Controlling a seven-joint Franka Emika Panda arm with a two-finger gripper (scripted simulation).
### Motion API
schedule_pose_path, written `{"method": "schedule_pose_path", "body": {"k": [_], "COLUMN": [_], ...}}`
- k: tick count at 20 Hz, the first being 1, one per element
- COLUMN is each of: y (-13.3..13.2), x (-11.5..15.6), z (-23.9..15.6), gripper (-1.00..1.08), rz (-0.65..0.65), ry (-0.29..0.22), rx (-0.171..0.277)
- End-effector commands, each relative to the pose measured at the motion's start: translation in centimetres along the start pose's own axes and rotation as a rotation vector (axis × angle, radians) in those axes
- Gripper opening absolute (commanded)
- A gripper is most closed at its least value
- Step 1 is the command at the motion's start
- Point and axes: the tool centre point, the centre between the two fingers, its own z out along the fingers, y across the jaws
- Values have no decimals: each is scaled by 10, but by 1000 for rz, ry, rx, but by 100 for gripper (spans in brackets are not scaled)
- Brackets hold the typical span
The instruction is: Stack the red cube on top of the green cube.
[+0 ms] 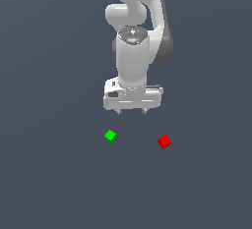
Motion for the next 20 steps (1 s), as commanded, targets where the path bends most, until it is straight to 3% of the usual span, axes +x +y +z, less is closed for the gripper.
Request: {"method": "schedule_pose_path", "body": {"k": [1, 11, 20], "y": [0, -22, -81], "x": [0, 11, 34], "z": [0, 20, 71], "gripper": [100, 100, 100], "rz": [0, -56, -202], "ry": [0, -11, -41], "rx": [0, -1, -4]}}
